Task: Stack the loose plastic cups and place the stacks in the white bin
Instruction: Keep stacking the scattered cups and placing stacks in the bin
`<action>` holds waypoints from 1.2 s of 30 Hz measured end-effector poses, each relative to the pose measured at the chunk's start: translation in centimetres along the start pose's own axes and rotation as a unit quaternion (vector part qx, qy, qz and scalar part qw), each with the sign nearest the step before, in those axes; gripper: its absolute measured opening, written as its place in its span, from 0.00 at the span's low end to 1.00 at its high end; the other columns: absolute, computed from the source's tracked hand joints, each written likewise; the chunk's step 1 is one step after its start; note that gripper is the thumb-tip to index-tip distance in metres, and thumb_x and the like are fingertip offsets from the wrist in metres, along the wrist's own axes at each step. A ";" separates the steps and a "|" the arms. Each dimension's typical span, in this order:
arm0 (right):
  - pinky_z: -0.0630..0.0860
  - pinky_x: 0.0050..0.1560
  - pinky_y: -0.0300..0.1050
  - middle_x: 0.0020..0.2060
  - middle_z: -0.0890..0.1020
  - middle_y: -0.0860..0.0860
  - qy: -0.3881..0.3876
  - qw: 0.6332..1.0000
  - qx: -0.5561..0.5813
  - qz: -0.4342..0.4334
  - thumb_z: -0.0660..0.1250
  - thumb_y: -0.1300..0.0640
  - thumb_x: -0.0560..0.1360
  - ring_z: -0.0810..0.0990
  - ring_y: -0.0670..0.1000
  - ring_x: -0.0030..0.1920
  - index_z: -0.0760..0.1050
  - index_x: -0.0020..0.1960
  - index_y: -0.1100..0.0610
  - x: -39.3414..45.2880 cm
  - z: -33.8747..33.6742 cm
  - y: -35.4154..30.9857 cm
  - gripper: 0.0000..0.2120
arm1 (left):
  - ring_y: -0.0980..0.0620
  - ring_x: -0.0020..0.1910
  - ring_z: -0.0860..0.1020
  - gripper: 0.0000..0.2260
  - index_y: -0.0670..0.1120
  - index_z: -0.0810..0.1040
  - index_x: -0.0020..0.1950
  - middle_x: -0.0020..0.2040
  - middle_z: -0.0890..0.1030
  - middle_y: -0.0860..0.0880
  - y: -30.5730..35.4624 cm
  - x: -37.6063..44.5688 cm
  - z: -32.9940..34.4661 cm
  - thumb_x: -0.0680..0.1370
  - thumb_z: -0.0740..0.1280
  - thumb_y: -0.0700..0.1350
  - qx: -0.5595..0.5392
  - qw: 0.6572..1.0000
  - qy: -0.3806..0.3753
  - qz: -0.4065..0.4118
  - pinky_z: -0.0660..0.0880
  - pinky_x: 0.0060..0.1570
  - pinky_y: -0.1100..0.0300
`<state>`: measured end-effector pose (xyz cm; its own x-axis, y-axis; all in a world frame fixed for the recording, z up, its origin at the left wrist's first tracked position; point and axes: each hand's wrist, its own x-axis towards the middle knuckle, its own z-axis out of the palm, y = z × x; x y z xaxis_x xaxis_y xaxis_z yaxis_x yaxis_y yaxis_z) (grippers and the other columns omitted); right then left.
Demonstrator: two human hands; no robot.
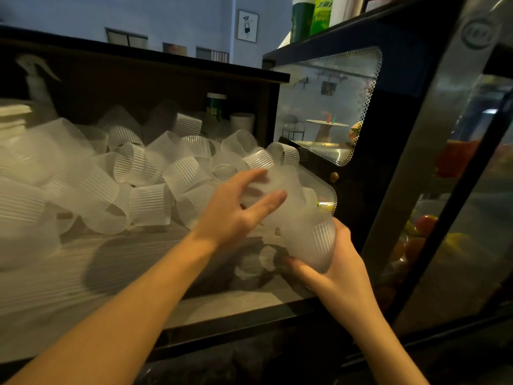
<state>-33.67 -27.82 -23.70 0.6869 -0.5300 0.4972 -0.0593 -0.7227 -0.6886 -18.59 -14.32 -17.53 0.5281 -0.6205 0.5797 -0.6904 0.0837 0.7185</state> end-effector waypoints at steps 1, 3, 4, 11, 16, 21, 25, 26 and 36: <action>0.81 0.50 0.52 0.59 0.69 0.37 -0.005 1.000 -0.003 -0.005 0.69 0.29 0.59 0.74 0.45 0.57 0.54 0.71 0.40 0.0 0.0 -0.1 0.46 | 0.62 0.57 0.76 0.32 0.51 0.68 0.73 0.62 0.76 0.58 0.2 -0.2 0.4 0.71 0.65 0.63 -0.007 1.000 -0.008 0.008 0.77 0.56 0.59; 0.81 0.51 0.51 0.59 0.67 0.34 -0.017 1.000 -0.009 -0.016 0.69 0.28 0.59 0.73 0.44 0.58 0.53 0.70 0.37 -0.2 0.0 -0.2 0.46 | 0.63 0.58 0.75 0.33 0.54 0.67 0.74 0.61 0.76 0.59 0.4 -0.4 0.8 0.71 0.65 0.65 -0.009 0.999 -0.026 0.017 0.77 0.56 0.58; 0.80 0.52 0.50 0.59 0.67 0.32 -0.021 0.999 -0.014 -0.022 0.68 0.28 0.58 0.73 0.43 0.58 0.52 0.70 0.36 -0.2 0.1 -0.3 0.46 | 0.63 0.58 0.75 0.33 0.55 0.67 0.74 0.61 0.76 0.60 0.4 -0.5 0.8 0.70 0.64 0.66 -0.011 0.999 -0.037 0.020 0.77 0.57 0.58; 0.81 0.50 0.45 0.58 0.66 0.31 -0.022 0.998 -0.038 -0.046 0.68 0.28 0.59 0.73 0.40 0.57 0.51 0.72 0.36 -0.5 0.1 -0.4 0.46 | 0.63 0.59 0.75 0.29 0.57 0.71 0.70 0.58 0.76 0.63 0.6 -0.6 0.8 0.71 0.63 0.65 -0.010 0.998 -0.062 0.030 0.77 0.56 0.57; 0.81 0.48 0.46 0.56 0.69 0.32 -0.016 0.999 -0.022 -0.046 0.68 0.28 0.59 0.75 0.40 0.55 0.52 0.71 0.36 -0.6 0.1 -0.3 0.46 | 0.61 0.56 0.76 0.28 0.53 0.71 0.71 0.58 0.77 0.59 0.7 -0.9 1.1 0.73 0.67 0.61 0.029 0.996 -0.041 0.070 0.75 0.53 0.63; 0.82 0.47 0.48 0.59 0.72 0.36 -0.004 0.999 0.008 -0.045 0.69 0.28 0.60 0.77 0.44 0.57 0.54 0.74 0.40 -0.6 0.2 0.0 0.48 | 0.64 0.61 0.68 0.32 0.58 0.65 0.74 0.61 0.72 0.62 0.4 -0.8 1.7 0.71 0.60 0.68 0.121 0.982 -0.145 0.020 0.65 0.58 0.67; 0.81 0.51 0.47 0.62 0.72 0.36 0.007 0.999 0.007 -0.050 0.68 0.26 0.60 0.75 0.41 0.60 0.56 0.74 0.42 -0.5 0.2 0.0 0.49 | 0.65 0.65 0.63 0.36 0.62 0.57 0.77 0.71 0.65 0.62 -0.1 -1.0 1.9 0.71 0.55 0.72 0.120 0.969 -0.217 -0.007 0.60 0.57 0.72; 0.81 0.52 0.47 0.62 0.72 0.36 0.011 0.999 0.008 -0.049 0.68 0.25 0.60 0.75 0.41 0.60 0.56 0.74 0.43 -0.5 0.2 0.0 0.49 | 0.65 0.65 0.62 0.36 0.62 0.56 0.78 0.72 0.64 0.62 -0.1 -1.0 2.0 0.71 0.55 0.71 0.116 0.968 -0.221 -0.007 0.60 0.57 0.72; 0.82 0.46 0.49 0.54 0.71 0.40 0.124 0.992 0.029 0.014 0.72 0.36 0.63 0.75 0.45 0.53 0.61 0.70 0.49 -0.1 0.1 0.1 0.41 | 0.54 0.58 0.74 0.24 0.47 0.72 0.70 0.59 0.77 0.52 -1.5 0.1 0.6 0.77 0.68 0.56 0.259 0.962 0.063 0.059 0.73 0.59 0.56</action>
<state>-33.69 -27.78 -23.92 0.4865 -0.6480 0.5861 -0.0290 -0.6824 -0.7304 -17.74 -14.96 -18.75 0.4647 -0.5290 0.7101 -0.8854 -0.2724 0.3766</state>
